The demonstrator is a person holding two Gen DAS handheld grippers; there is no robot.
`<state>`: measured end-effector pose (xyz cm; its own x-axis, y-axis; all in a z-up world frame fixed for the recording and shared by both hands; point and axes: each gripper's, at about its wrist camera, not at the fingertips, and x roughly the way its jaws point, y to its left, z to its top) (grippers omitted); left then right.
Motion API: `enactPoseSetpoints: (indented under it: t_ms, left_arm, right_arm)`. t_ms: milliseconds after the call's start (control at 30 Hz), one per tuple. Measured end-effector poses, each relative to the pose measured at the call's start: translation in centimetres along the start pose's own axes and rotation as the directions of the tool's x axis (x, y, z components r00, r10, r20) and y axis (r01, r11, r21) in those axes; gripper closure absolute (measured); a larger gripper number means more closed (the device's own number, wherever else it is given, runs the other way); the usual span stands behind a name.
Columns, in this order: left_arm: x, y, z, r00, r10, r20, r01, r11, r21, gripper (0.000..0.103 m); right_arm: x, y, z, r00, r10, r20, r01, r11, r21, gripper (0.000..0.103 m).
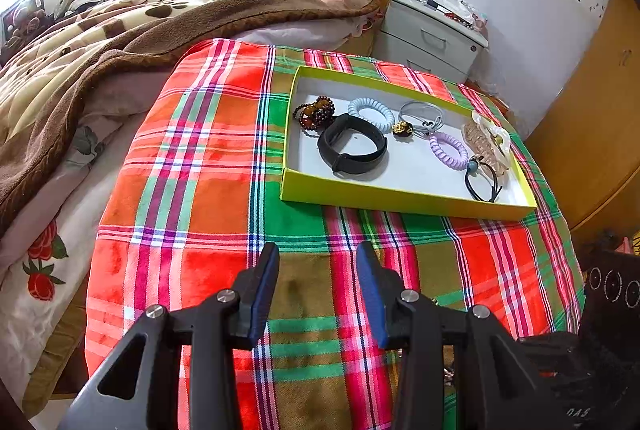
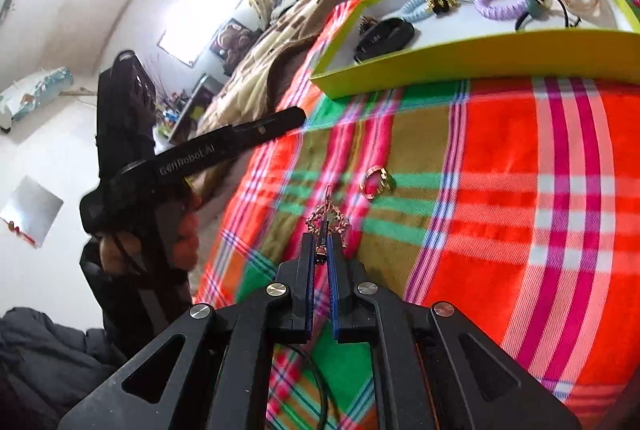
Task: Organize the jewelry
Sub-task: 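Lift the gold chain bracelet off the sheet with the right gripper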
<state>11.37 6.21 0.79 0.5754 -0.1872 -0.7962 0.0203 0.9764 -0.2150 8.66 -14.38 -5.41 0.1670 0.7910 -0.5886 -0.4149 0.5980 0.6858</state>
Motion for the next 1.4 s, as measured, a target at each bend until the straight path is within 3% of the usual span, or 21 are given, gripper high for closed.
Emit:
enactPoseSetpoints:
  t_ms: [133,200,300,400,500,567,600,700,967,1167,1400]
  left_arm:
    - [0.0,-0.1,0.0,1.0,-0.001,-0.002,0.001,1.0,0.01,0.061]
    - [0.0,-0.3,0.0,1.0,-0.004,-0.003,0.004,1.0,0.015,0.061]
    - [0.1,-0.5,0.0,1.0,-0.005,-0.007,0.005,1.0,0.02,0.061]
    - [0.1,-0.7,-0.1,1.0,-0.013,-0.009,0.013,1.0,0.023,0.061]
    - [0.2,-0.9,-0.1,1.0,-0.015,-0.01,0.015,1.0,0.025,0.061]
    - [0.2,-1.0,-0.1,1.0,-0.016,-0.012,0.016,1.0,0.026,0.061]
    - [0.1,-1.0,-0.1,1.0,-0.014,-0.011,0.014,1.0,0.026,0.061]
    - [0.2,-0.9,-0.2,1.0,-0.008,-0.013,0.009,1.0,0.024,0.061]
    - [0.4,-1.0,-0.3,1.0,-0.008,-0.023,0.008,1.0,0.024,0.061]
    - [0.4,-1.2,-0.4,1.0,-0.011,-0.024,0.011,1.0,0.027,0.061]
    - [0.5,-1.6,-0.5,0.999,-0.016,-0.03,0.017,0.999,0.037,0.061]
  right_arm:
    - [-0.1,1.2,-0.8,0.995,-0.103,-0.01,0.102,0.992,-0.074,0.097]
    - [-0.4,2.4,-1.1,0.97,-0.242,0.012,0.241,0.957,-0.163,0.097]
    - [-0.9,3.3,-1.6,0.94,-0.34,0.028,0.337,0.91,-0.243,0.097]
    - [-1.3,3.7,-1.9,0.92,-0.39,0.044,0.386,0.879,-0.28,0.096]
    - [-1.5,3.9,-1.5,0.916,-0.395,0.064,0.396,0.87,-0.294,0.085]
    - [-1.2,4.0,-1.1,0.913,-0.402,0.077,0.405,0.862,-0.304,0.066]
    - [-0.9,4.2,-1.0,0.916,-0.394,0.073,0.396,0.862,-0.316,0.065]
    - [0.4,4.1,-0.7,0.922,-0.383,0.057,0.377,0.857,-0.352,0.065]
    - [2.0,4.4,-0.6,0.892,-0.448,0.058,0.428,0.796,-0.428,0.065]
    - [2.6,5.3,-1.8,0.856,-0.506,0.103,0.487,0.725,-0.487,0.067]
    - [1.7,5.0,-1.9,0.856,-0.502,0.126,0.501,0.741,-0.447,0.08]
